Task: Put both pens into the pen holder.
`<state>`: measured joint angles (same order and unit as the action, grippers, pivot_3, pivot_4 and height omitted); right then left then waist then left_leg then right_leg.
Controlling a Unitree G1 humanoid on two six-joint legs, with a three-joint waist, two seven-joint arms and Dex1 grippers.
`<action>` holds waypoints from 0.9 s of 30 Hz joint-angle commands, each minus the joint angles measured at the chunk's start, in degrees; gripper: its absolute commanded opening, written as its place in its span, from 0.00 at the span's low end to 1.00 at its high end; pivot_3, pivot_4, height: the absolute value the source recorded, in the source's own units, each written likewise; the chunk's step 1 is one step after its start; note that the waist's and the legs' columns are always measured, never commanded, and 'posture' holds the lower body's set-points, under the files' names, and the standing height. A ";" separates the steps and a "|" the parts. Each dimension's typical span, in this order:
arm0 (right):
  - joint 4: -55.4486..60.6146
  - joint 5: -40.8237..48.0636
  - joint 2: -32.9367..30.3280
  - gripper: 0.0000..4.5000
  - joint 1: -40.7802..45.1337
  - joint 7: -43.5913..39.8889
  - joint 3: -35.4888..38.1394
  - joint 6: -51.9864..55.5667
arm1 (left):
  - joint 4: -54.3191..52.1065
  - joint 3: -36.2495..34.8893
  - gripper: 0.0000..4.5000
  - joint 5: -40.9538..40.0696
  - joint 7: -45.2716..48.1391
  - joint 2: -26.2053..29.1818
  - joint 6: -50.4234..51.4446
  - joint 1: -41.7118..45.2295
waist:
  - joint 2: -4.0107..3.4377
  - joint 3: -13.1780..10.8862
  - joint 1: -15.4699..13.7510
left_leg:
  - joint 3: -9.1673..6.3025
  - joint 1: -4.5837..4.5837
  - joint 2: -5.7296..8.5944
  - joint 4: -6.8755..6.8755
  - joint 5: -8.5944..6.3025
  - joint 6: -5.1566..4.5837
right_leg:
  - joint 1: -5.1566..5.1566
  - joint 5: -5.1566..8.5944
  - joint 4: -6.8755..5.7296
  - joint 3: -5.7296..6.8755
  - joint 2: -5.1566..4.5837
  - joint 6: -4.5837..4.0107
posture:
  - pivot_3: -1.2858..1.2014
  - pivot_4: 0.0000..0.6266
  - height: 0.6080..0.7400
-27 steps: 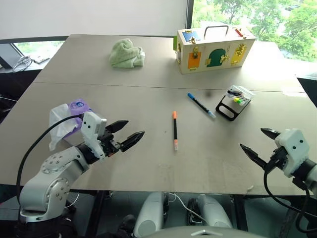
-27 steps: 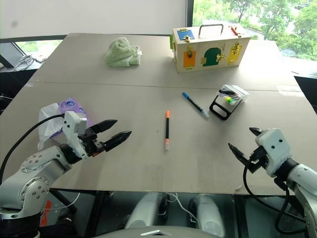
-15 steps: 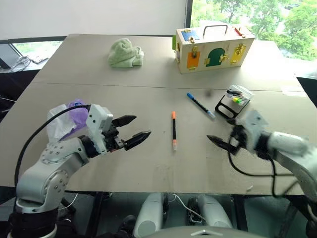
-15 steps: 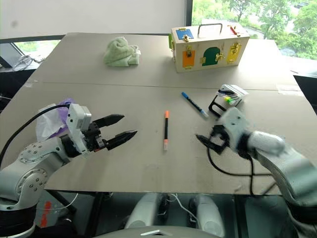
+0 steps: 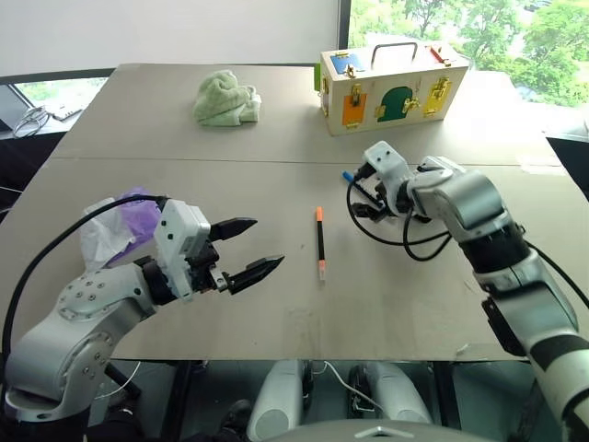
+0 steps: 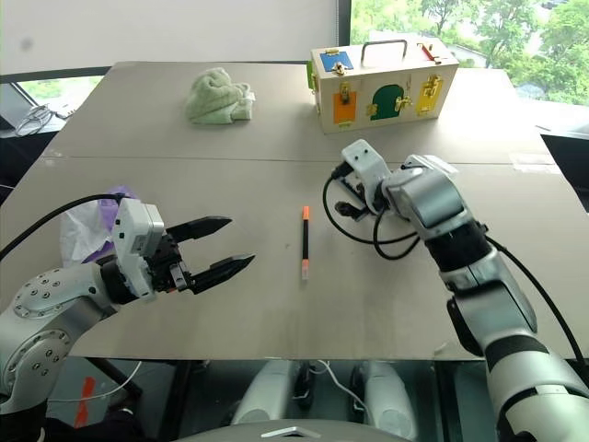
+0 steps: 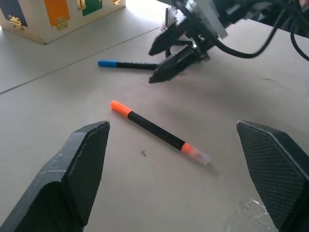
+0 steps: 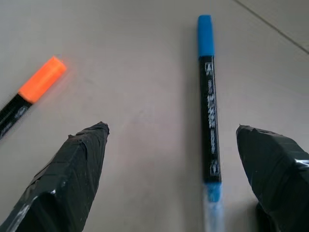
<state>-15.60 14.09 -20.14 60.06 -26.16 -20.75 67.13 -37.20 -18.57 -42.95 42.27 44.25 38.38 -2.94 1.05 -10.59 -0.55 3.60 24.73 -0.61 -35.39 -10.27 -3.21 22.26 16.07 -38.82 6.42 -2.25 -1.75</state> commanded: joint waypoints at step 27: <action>-26.45 -3.25 3.34 0.03 11.95 -33.14 16.19 -38.32 | -7.78 -1.65 1.00 -0.86 -9.19 -6.84 -4.35 -6.19 | -0.02 0.01 -0.47 | 0.05 0.07 -0.01 0.00 -0.01 -0.02 | 0.06 -0.08 -0.02 -0.11 -0.02 -0.11 | 0.52 0.24 1.00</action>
<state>-53.74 4.28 -15.16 72.65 -54.90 -9.82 29.86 -43.35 -20.18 -42.98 33.79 37.70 35.48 -9.85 1.02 -10.58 -1.02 3.62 24.84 -0.62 -35.39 -10.29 -3.24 22.32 15.99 -38.79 6.33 -2.27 -1.85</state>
